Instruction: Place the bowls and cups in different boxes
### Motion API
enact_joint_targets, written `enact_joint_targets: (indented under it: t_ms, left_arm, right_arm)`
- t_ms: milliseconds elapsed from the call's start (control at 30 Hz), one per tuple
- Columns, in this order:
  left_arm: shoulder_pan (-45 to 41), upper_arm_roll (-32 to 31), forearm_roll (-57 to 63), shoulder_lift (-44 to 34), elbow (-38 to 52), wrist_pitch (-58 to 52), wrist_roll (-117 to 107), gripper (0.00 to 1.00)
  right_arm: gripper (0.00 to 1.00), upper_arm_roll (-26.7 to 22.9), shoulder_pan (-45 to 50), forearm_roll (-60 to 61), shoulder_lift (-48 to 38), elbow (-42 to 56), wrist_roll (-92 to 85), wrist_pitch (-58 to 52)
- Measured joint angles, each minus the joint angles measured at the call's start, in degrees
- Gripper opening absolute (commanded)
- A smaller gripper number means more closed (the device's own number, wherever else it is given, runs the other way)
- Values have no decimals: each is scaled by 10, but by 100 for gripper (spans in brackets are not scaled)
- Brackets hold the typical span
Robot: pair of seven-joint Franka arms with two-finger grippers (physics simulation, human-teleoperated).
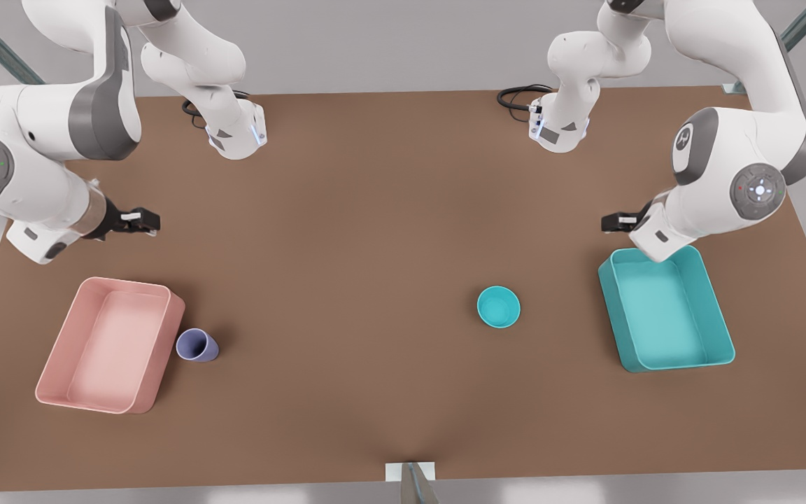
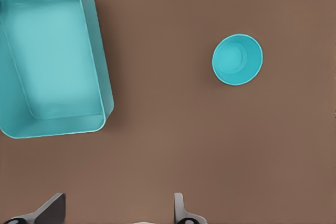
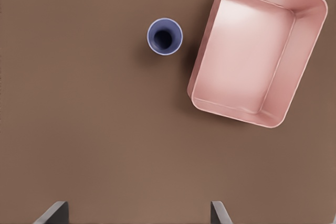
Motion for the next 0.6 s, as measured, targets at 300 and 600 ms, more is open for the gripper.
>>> enact_joint_targets:
  t_ms: [300,600]
  left_arm:
    - [-169,-4,32,160,6,111,-48,100]
    - [-228,-17,82,317,44,280,-168,100]
  right_arm:
    - [100,3,88,3,129,9,-7,93]
    - [100,-3,29,-4,279,2,-12,291]
